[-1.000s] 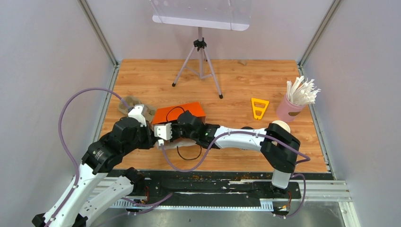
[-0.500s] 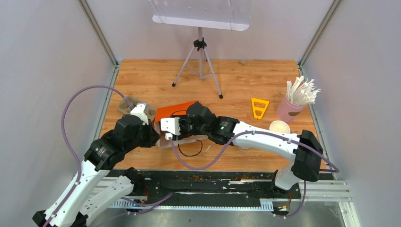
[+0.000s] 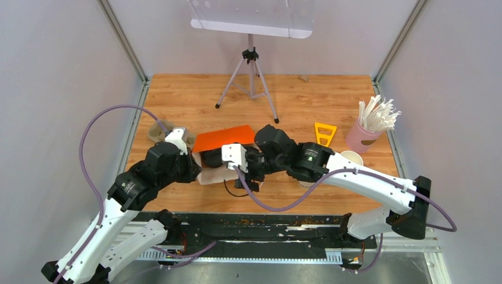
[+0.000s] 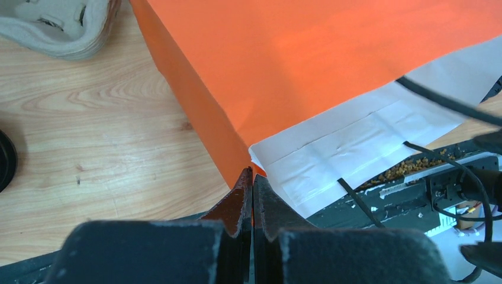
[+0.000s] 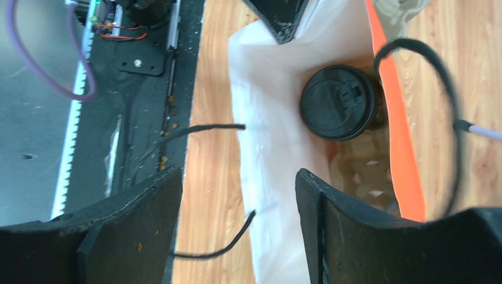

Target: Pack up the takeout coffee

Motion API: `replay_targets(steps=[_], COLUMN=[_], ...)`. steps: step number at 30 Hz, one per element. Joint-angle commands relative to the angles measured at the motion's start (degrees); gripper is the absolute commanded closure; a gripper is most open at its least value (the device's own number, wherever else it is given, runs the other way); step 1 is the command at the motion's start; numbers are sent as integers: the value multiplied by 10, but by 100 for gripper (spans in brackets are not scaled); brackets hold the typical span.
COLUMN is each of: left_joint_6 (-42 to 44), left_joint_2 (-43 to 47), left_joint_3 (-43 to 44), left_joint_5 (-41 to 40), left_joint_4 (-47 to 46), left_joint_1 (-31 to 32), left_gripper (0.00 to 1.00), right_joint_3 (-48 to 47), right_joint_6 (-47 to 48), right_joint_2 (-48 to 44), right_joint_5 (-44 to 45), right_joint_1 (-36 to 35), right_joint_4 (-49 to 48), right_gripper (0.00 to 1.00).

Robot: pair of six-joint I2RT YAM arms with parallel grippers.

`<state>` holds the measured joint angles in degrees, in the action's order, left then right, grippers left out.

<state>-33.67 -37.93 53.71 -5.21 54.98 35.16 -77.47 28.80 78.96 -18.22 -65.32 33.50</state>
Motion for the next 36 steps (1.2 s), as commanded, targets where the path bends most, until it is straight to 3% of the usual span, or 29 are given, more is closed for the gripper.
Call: replay_targets(steps=[1,8,11,14,19,29,36], left_joint_6=[12,15,15,19,28,48,51], left_joint_2=[-6,-8,-8,-6,-5,-7,-2], left_joint_3=[17,13,13,14,17,15,13], left_joint_5=[-2,-1,1,1,6,20,29], left_joint_4=[-28,-37,-39,-38,-36,-54,-61], left_joint_1=[1,2,1,1,1,1,1], left_gripper=[100,100,100,100,100,100,100], right_joint_3=[-26,-10,-3,10,7,-58,12], right_joint_6=[-89,-179,-219,-257,-308,-481,-542], right_joint_2=[-53,-137,-159,-182,-197,-129,-107], right_joint_5=[-7,58,135,227,337,434,413], right_joint_1=[1,2,2,4,22,180,250], right_joint_4=[73,45,24,0,-2,208,283], right_gripper=[29,21,14,1,0,2,4])
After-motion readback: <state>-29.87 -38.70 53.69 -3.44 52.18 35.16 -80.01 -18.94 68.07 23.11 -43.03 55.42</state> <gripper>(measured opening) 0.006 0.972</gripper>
